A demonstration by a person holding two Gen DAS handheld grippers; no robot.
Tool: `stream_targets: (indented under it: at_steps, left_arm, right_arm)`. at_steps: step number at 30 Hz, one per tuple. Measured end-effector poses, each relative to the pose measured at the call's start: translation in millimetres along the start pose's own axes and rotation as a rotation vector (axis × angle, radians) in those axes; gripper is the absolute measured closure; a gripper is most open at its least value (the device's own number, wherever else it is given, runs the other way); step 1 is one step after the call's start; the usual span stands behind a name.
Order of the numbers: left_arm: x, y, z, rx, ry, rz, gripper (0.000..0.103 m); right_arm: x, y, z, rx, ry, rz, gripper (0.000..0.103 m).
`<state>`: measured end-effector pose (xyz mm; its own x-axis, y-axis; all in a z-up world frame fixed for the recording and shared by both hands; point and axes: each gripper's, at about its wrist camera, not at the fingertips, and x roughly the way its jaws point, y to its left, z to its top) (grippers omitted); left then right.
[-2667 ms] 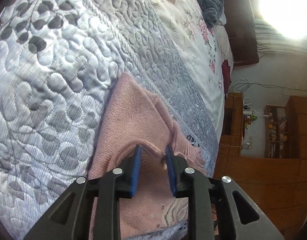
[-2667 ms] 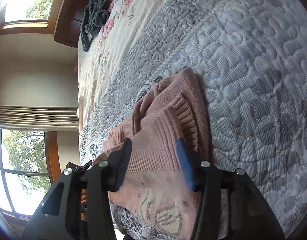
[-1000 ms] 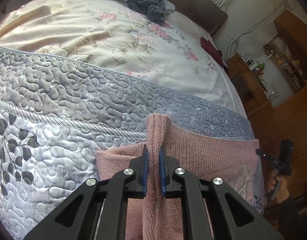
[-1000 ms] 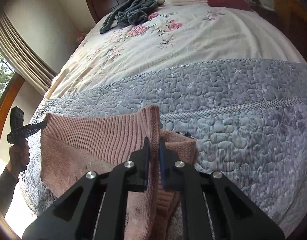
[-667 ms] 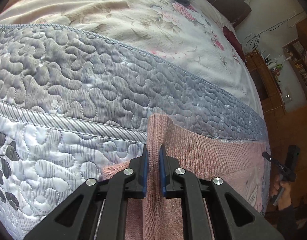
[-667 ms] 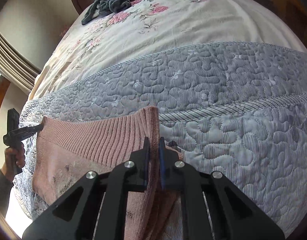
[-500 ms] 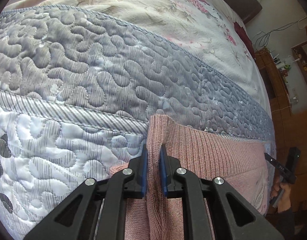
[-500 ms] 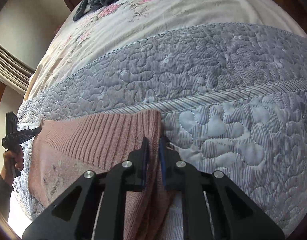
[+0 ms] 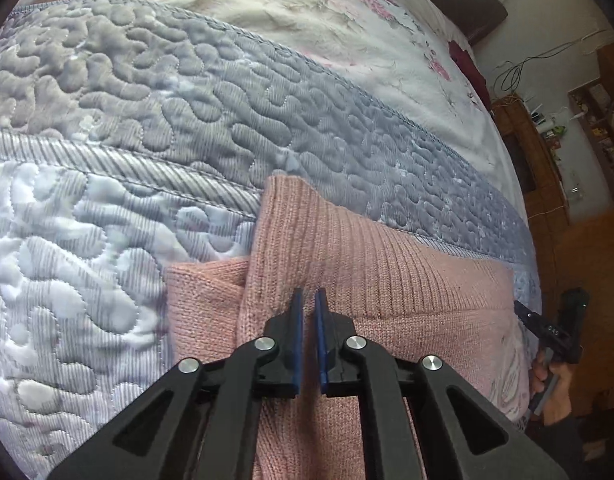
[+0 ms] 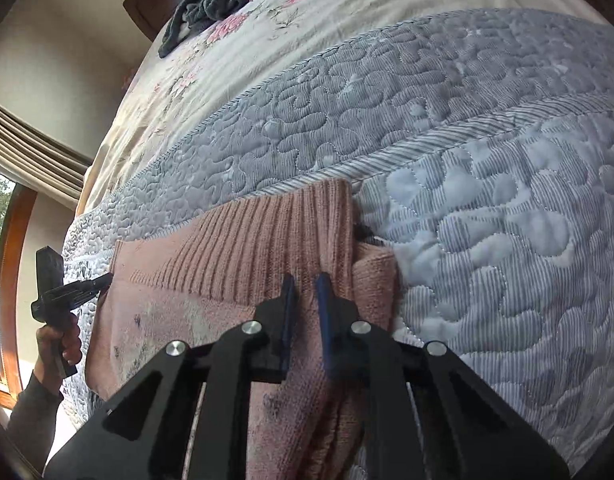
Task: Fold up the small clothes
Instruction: 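Open both tools and lift them off the folded sweater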
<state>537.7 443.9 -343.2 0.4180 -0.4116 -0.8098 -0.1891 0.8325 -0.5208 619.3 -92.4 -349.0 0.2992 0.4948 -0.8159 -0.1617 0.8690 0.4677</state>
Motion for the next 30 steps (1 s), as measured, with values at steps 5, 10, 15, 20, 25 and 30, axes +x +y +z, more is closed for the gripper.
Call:
stream_targets:
  at_steps: [5,10,15,20,25,30]
  left_arm:
    - [-51,-38,-59,0.18,-0.008,-0.22,0.091]
    - [-22,-1,-110,0.123,0.058,-0.085,0.097]
    - [-64,-26,-137,0.195,-0.002,-0.171,0.09]
    - [-39,-28,-176,0.231,0.082,-0.089,0.087]
    - [-47,-2,-173,0.115,0.098,-0.113,0.087]
    - [-107,24,-141,0.026,0.019,-0.198,0.032]
  right_arm:
    - [-38,46,-54,-0.103,0.012,0.177,0.083]
    - [-11,26,-103,-0.075,0.104,0.16,0.103]
    - [-54,43,-110,-0.059,0.04,0.2,0.087]
    - [-47,53,-158,-0.135,0.133,0.137,0.091]
    - [-65,31,-154,-0.055,0.087,0.023,0.095]
    - [-86,135,-168,-0.383,0.07,-0.152,0.035]
